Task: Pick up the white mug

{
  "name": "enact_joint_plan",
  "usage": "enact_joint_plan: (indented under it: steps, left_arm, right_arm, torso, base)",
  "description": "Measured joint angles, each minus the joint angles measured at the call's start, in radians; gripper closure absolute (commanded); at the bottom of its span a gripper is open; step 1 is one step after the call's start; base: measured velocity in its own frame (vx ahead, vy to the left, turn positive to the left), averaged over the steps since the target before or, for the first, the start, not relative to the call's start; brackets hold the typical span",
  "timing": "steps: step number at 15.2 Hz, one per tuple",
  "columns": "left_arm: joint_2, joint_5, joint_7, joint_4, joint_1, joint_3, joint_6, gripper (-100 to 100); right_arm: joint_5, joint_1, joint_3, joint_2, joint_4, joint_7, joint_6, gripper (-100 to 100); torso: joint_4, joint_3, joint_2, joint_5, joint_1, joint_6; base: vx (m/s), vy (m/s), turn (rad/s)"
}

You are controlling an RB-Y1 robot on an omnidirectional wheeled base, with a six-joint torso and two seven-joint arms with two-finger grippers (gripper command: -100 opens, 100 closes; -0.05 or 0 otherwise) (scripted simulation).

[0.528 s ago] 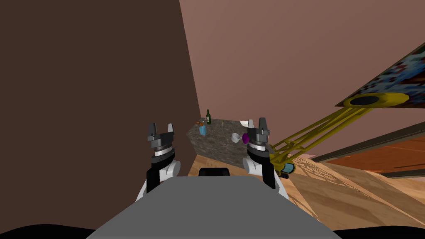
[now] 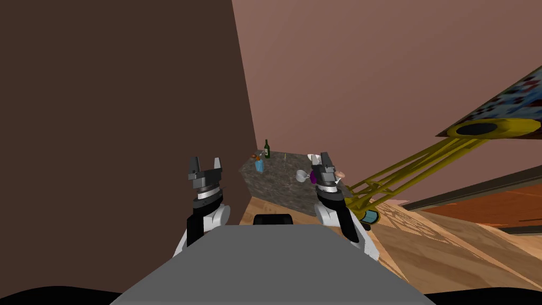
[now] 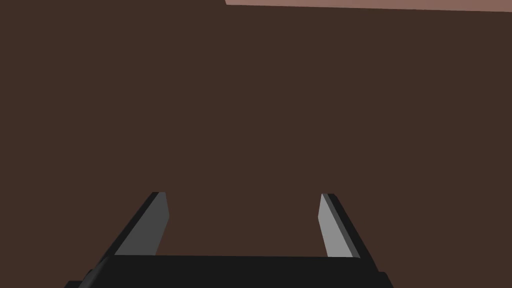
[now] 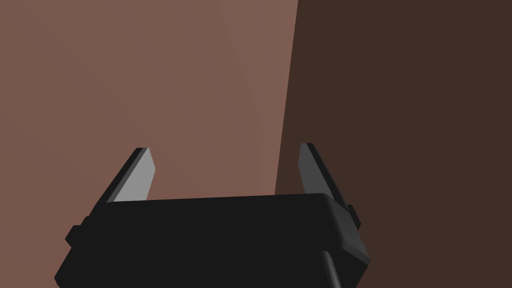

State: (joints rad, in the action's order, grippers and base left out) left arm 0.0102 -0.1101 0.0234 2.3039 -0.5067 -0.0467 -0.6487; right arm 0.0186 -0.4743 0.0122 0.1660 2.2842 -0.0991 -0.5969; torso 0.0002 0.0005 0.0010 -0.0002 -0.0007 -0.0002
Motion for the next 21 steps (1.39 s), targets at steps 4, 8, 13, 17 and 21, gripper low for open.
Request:
enact_joint_plan:
  steps: [4,8,13,17,21]
  left_arm:
    - [0.000,0.000,0.000,0.000,0.000,0.000,0.000,0]
    - [0.000,0.000,0.000,0.000,0.000,0.000,0.000,0]
    - [0.000,0.000,0.000,0.000,0.000,0.000,0.000,0]
    - [0.000,0.000,0.000,0.000,0.000,0.000,0.000,0]
    - [0.000,0.000,0.000,0.000,0.000,0.000,0.000,0]
  right_arm:
    - [0.018,-0.009,-0.002,0.085,-0.012,-0.009,0.014,-100]
    - [0.037,-0.018,0.000,0.161,-0.018,-0.021,0.032,-100]
    - [0.067,-0.033,-0.002,0.269,-0.035,-0.036,0.056,-100]
    - [0.090,-0.043,-0.002,0.358,-0.054,-0.050,0.070,-100]
    - [0.110,-0.051,-0.005,0.444,-0.059,-0.059,0.095,-100]
  torso:
    - [0.000,0.000,0.000,0.000,0.000,0.000]
    - [0.000,0.000,0.000,0.000,0.000,0.000]
    - [0.000,0.000,0.000,0.000,0.000,0.000]
    - [0.000,0.000,0.000,0.000,0.000,0.000]
    - [0.000,0.000,-0.001,0.000,0.000,0.000]
  base:
    - [-0.009,0.000,0.037]
    - [-0.010,0.000,0.045]
    - [-0.010,0.001,0.048]
    - [-0.008,0.001,0.040]
    - [-0.005,0.001,0.042]
